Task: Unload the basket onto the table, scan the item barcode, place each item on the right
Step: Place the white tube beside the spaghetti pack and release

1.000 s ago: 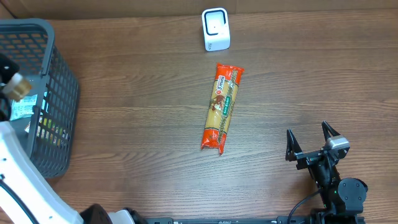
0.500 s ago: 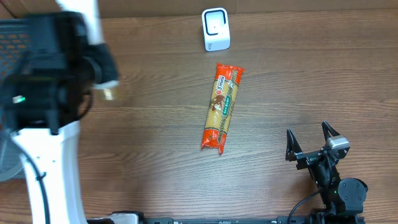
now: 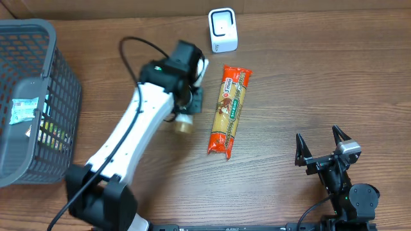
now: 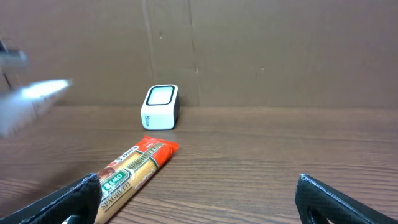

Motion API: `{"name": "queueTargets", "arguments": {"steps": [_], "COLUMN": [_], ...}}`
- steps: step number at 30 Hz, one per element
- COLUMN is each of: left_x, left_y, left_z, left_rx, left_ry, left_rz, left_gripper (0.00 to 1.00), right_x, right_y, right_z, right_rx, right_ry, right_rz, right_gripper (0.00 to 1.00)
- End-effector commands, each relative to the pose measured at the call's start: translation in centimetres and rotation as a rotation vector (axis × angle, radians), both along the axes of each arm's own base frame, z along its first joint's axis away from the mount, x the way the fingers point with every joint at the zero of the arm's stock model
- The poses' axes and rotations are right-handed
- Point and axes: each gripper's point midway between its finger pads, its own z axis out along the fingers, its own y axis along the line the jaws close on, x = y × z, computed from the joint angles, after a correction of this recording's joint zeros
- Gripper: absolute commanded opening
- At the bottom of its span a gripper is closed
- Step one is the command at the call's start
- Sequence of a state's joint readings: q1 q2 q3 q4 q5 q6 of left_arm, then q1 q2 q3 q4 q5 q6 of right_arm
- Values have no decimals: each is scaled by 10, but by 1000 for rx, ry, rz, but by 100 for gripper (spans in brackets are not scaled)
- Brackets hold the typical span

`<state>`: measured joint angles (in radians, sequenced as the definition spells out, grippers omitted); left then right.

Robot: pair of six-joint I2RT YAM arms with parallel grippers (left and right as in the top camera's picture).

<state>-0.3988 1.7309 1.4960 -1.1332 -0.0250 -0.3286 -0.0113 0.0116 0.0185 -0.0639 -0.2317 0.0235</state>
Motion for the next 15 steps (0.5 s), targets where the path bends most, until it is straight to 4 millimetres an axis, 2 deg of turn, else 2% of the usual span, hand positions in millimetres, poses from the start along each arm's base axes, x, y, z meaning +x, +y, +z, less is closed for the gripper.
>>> {"name": "queueTargets", "arguments": {"steps": [1, 4, 8, 11, 12, 13, 15], "left_x": [-4, -12, -21, -25, -26, -25, -24], "left_y": [-3, -16, -28, -40, -44, -47, -49], "left_z": [-17, -51, -87, -104, -107, -109, -110], "left_rx": [-25, -55, -57, -82, -94, -103, -109], "left_ry": [32, 75, 96, 117, 122, 125, 121], "left_rz": [92, 77, 40, 25, 19, 13, 11], "left_gripper": [4, 4, 4, 4, 9, 20, 51], "right_x": [0, 0, 0, 0, 0, 0, 0], "right_y": [1, 1, 1, 1, 1, 1, 1], "right_z": [-2, -2, -2, -2, -2, -2, -2], "right_rx": [1, 1, 1, 1, 1, 1, 2], "right_ry": [-3, -3, -3, -3, -3, -3, -3], "right_rz": [2, 2, 2, 2, 2, 2, 2], "right_gripper": [100, 100, 100, 100, 100, 100, 100]}}
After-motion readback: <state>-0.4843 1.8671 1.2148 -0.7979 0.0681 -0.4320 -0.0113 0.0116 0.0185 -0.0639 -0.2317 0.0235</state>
